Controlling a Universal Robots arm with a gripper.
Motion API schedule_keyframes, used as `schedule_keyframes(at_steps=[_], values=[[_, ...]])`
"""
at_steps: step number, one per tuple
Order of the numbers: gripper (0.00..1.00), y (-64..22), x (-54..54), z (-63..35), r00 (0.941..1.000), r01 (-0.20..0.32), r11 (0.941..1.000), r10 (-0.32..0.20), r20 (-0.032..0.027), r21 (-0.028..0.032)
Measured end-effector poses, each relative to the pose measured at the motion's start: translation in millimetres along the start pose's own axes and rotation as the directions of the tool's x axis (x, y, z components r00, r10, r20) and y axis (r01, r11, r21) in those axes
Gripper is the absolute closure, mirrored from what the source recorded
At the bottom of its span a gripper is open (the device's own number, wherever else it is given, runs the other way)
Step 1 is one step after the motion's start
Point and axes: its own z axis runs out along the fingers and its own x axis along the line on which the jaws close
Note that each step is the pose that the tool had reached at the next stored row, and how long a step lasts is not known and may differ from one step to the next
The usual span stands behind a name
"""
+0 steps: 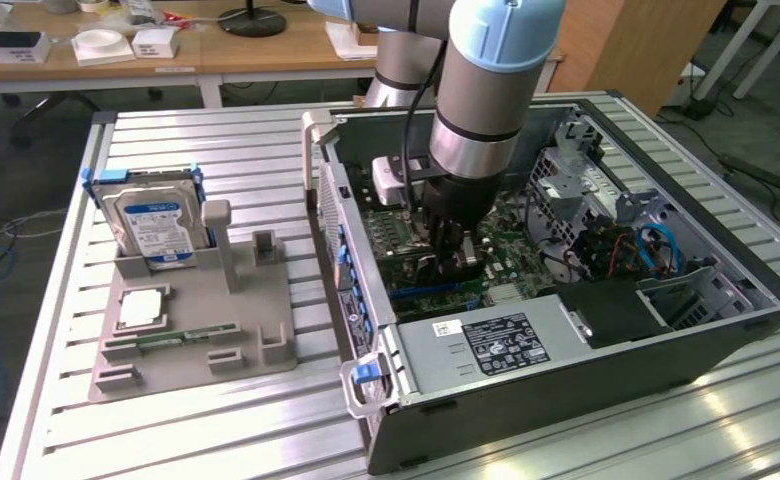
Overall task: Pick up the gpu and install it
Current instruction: 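Insert the gpu into the slot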
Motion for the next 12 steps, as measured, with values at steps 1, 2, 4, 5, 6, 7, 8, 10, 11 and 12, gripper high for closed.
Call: schedule_keyframes(at_steps=[1, 2, 4, 5, 6, 7, 8, 10, 11, 12], values=[[0.73, 0.0, 0.0, 0.0, 1.0000, 0.000, 1.0000, 0.000, 0.0000, 0.0000], [0.73, 0.0, 0.0, 0.0, 1.0000, 0.000, 1.0000, 0.000, 0.0000, -0.0001], [0.73, 0.0, -0.1, 0.0, 1.0000, 0.000, 1.0000, 0.000, -0.0001, -0.0001], [0.73, 0.0, -0.1, 0.0, 1.0000, 0.000, 1.0000, 0.000, 0.0000, 0.0000], [0.73, 0.1, -0.2, 0.7, 1.0000, 0.000, 1.0000, 0.000, 0.0001, 0.0000], [0.73, 0.1, -0.3, 1.1, 1.0000, 0.000, 1.0000, 0.000, 0.0002, 0.0000], [0.73, 0.1, -0.2, 1.0, 1.0000, 0.000, 1.0000, 0.000, 0.0000, -0.0001], [0.73, 0.1, -0.2, 1.0, 1.0000, 0.000, 1.0000, 0.000, 0.0000, -0.0001], [0.73, 0.1, -0.2, 1.1, 1.0000, 0.000, 1.0000, 0.000, 0.0001, -0.0001], [0.73, 0.1, -0.2, 1.1, 1.0000, 0.000, 1.0000, 0.000, 0.0001, -0.0001]])
